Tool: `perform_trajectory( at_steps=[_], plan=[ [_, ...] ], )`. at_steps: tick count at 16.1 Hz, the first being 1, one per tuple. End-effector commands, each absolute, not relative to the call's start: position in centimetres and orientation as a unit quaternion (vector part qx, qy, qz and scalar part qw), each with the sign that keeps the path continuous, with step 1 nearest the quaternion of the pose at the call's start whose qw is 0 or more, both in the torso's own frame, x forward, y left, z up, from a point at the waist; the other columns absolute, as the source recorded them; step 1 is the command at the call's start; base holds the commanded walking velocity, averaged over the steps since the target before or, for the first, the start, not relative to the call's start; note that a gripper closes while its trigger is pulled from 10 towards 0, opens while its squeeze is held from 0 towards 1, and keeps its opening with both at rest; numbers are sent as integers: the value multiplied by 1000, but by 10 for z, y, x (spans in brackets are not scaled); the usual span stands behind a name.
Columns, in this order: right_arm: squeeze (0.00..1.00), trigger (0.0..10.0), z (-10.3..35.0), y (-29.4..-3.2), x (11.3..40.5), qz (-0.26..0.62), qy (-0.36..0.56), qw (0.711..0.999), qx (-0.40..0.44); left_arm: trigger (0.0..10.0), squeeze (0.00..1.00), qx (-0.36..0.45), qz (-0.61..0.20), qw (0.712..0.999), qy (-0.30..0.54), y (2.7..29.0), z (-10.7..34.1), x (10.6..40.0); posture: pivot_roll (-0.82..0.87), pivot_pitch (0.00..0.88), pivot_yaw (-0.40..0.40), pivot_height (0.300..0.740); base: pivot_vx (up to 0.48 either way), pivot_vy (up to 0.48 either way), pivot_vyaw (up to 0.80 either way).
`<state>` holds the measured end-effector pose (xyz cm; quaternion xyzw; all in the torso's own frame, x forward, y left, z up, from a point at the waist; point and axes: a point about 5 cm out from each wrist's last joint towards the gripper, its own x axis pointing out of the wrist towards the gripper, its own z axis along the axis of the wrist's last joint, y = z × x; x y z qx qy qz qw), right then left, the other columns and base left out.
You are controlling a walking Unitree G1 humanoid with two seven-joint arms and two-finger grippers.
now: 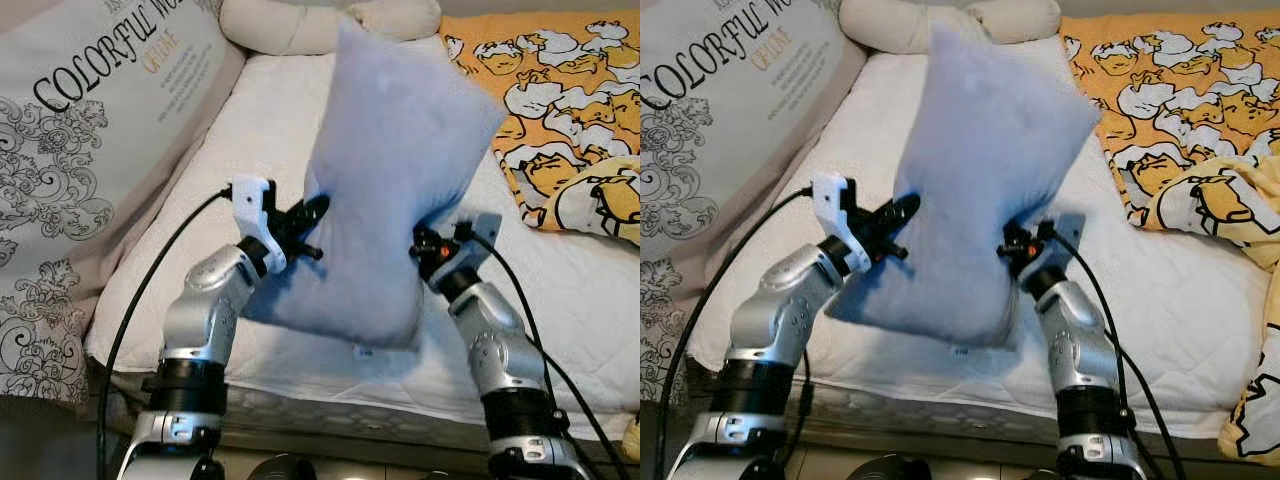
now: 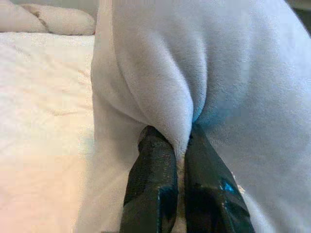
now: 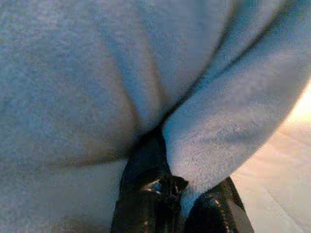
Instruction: Clean up the room
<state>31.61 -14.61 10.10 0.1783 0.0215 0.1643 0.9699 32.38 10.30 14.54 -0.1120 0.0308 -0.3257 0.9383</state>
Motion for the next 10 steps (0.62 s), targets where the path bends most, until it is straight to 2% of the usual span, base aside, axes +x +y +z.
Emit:
perform_trajectory(
  at_steps=[1,2,6,10],
  plan=[
    [0,4235,114,-141,318,162,-5,973,162,10000,0,-78,-315,946,25,103,149,324,-66,0,183,740,0,0,0],
    [0,10000,108,-142,315,147,6,978,149,10000,0,-47,-286,957,21,106,148,327,-67,0,191,740,0,0,0],
    [0,10000,104,-145,313,136,26,980,144,10000,0,-21,-257,966,29,112,146,333,-70,0,191,740,0,0,0],
    [0,10000,101,-146,316,119,37,982,144,10000,0,6,-229,973,31,118,144,336,-46,0,164,740,0,328,-680]
  ],
)
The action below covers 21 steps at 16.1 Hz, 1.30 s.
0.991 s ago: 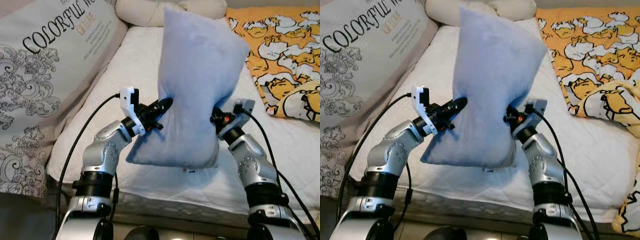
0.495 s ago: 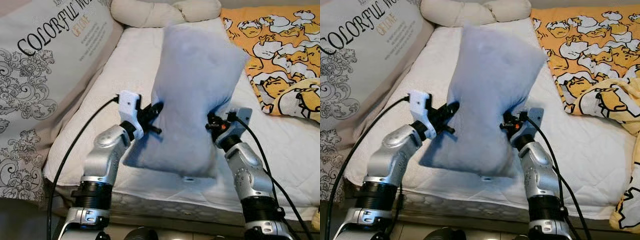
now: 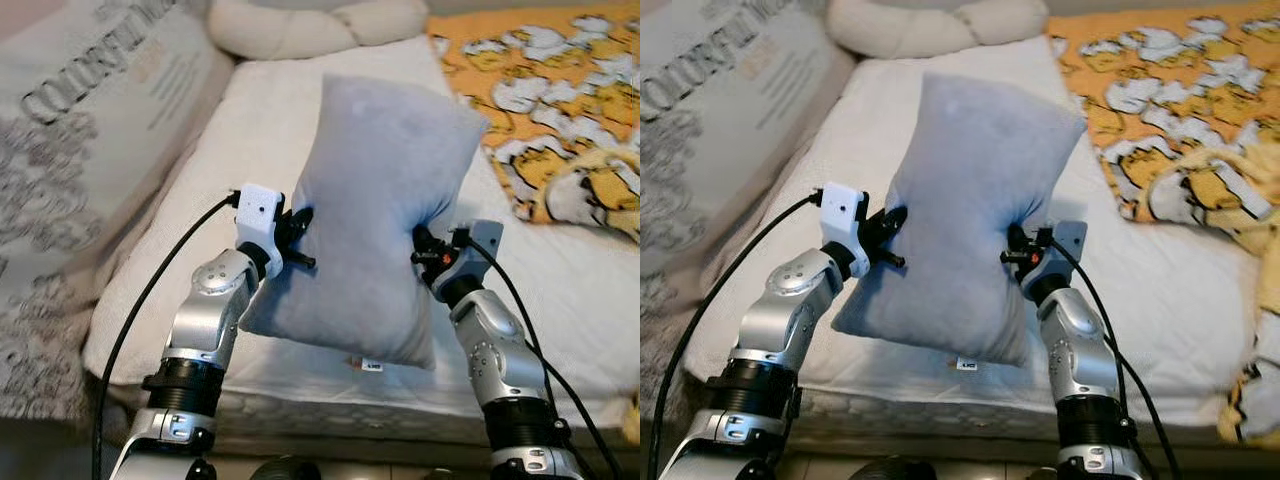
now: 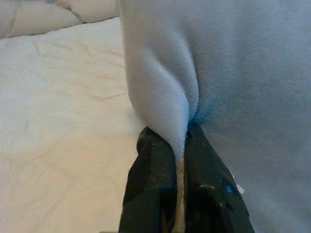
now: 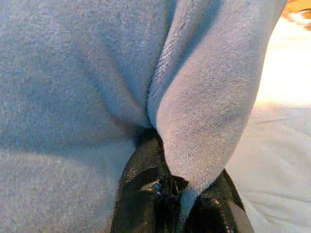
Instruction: Clean up the room
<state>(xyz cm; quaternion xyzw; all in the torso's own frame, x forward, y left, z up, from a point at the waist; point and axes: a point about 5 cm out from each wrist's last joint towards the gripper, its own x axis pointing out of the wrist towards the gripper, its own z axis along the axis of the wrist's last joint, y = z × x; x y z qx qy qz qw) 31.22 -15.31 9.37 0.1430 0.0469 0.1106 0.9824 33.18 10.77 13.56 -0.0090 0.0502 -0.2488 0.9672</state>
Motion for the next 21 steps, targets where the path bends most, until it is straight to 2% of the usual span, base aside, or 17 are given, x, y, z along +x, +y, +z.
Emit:
perform_trajectory(
  at_steps=[1,8,21],
  plan=[
    [0,10000,100,-145,318,110,42,982,146,10000,0,7,-216,976,28,121,146,338,-41,0,153,740,0,330,0],
    [0,10000,99,-149,323,118,67,982,133,10000,0,15,-181,983,21,116,143,335,-1,0,43,740,0,329,0],
    [0,10000,101,-150,323,99,71,983,137,10000,0,9,-187,982,23,109,140,339,-38,0,80,740,0,332,0]
  ],
)
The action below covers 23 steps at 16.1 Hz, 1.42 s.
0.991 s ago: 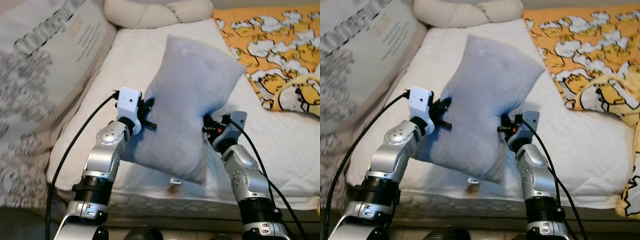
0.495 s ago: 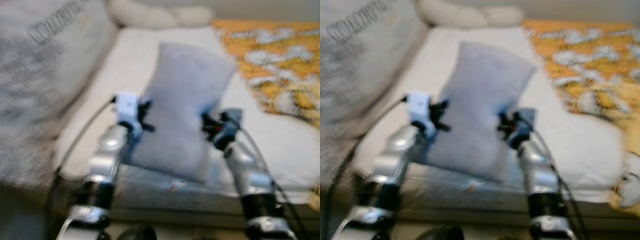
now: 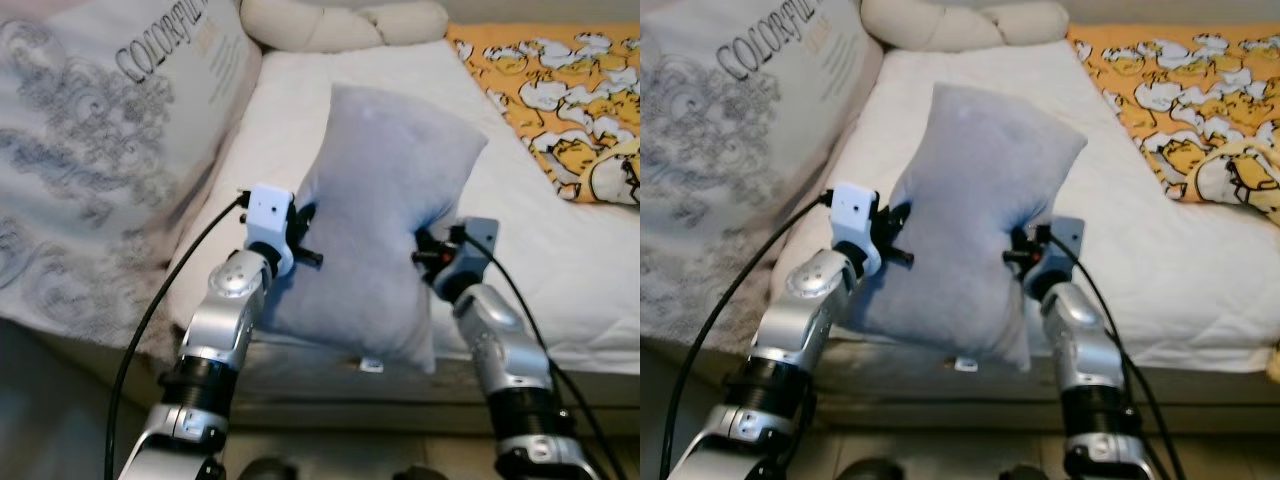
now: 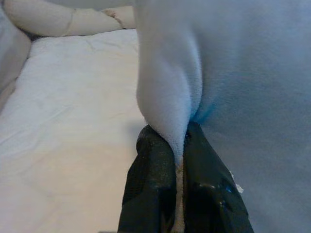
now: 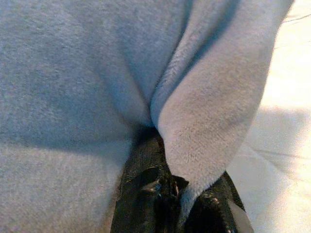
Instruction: Clean up the room
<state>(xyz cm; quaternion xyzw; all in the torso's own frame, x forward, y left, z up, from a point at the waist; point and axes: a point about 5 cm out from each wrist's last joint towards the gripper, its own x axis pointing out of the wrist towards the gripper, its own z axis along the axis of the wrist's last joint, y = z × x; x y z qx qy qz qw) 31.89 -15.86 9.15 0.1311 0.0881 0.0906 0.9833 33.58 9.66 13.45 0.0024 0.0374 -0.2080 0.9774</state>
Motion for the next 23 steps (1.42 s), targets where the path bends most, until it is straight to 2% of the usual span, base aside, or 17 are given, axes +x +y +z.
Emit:
perform_trajectory(
  at_steps=[1,9,23],
  plan=[
    [0,10000,101,-150,323,100,71,983,135,10000,0,7,-187,982,24,109,140,339,-38,0,83,740,0,334,0],
    [0,10000,106,-146,324,113,70,981,144,10000,0,-14,-184,983,10,111,144,342,-43,0,104,740,0,36,0],
    [0,10000,106,-142,329,124,76,981,130,10000,0,-10,-168,986,12,115,143,343,-34,0,90,740,289,0,0]
  ],
)
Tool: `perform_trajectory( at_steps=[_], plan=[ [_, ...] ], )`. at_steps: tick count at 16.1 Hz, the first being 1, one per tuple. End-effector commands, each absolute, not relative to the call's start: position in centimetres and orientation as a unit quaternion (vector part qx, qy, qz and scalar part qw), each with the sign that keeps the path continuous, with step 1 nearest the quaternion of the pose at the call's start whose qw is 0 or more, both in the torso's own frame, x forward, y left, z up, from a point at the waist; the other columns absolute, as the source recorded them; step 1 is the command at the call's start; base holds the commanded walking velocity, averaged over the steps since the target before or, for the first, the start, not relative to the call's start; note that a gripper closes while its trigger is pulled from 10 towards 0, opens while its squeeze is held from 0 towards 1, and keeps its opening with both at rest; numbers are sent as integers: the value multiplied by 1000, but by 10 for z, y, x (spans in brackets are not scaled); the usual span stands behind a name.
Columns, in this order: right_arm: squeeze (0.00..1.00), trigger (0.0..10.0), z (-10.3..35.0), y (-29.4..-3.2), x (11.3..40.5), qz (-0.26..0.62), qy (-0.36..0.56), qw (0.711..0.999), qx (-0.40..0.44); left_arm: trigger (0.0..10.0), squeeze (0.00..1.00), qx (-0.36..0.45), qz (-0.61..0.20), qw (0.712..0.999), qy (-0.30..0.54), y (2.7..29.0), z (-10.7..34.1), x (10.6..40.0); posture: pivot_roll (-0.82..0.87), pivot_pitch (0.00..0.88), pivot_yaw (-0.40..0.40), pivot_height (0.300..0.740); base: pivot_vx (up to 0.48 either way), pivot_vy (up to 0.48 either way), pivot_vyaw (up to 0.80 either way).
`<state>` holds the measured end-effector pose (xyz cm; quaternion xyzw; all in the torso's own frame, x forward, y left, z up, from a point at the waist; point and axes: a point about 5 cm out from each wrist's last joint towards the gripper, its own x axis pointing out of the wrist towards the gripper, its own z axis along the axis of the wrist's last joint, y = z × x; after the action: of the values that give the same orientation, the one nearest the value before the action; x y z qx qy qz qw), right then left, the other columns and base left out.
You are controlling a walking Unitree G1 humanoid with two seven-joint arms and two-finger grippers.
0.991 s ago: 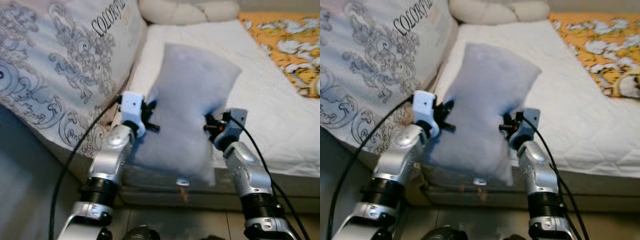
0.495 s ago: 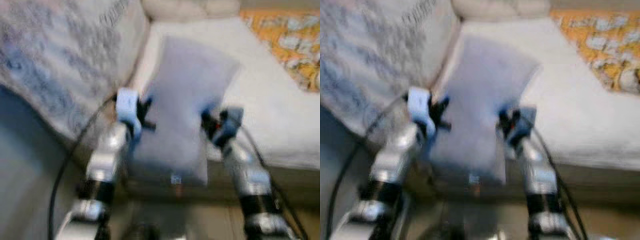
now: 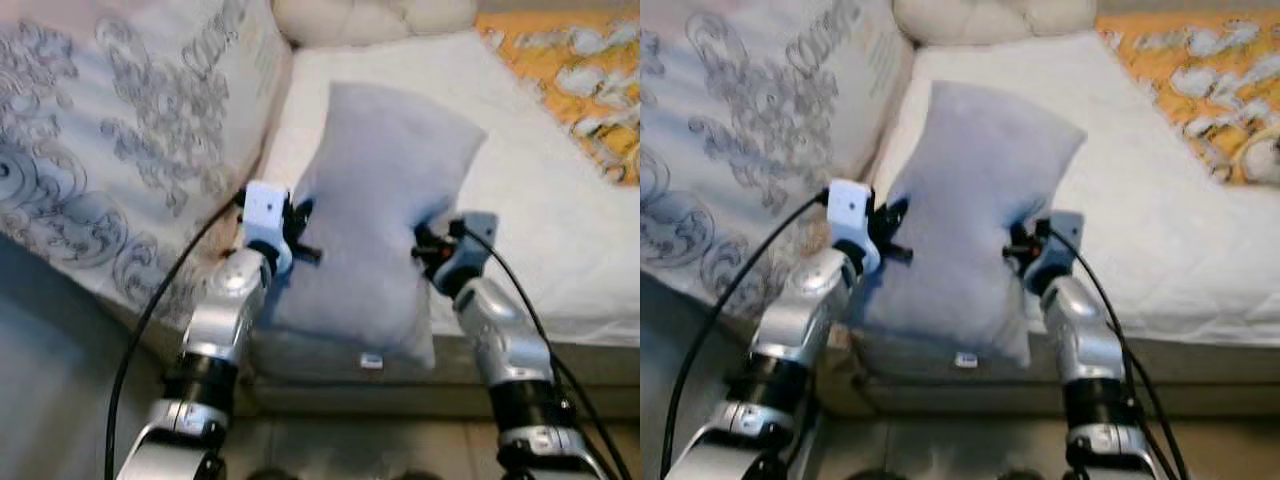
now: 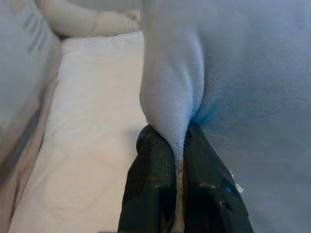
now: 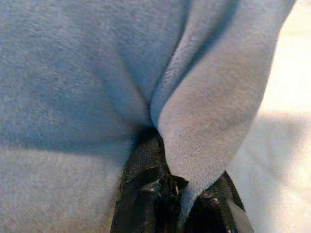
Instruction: Clean up the room
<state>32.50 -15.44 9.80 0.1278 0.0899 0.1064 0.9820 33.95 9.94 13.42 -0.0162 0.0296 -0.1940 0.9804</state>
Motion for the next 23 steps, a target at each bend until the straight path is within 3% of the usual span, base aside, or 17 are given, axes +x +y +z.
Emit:
perform_trajectory(
  at_steps=[1,6,23],
  plan=[
    [0,10000,107,-142,329,126,75,981,125,10000,0,-11,-167,986,12,115,143,344,-33,0,89,740,315,0,0],
    [0,10000,109,-140,332,142,76,982,100,10000,0,-11,-164,986,11,116,144,345,-27,0,79,740,325,0,195],
    [0,10000,103,-154,329,98,82,982,140,10000,0,-5,-182,983,16,108,143,347,-57,0,119,740,328,0,0]
  ],
)
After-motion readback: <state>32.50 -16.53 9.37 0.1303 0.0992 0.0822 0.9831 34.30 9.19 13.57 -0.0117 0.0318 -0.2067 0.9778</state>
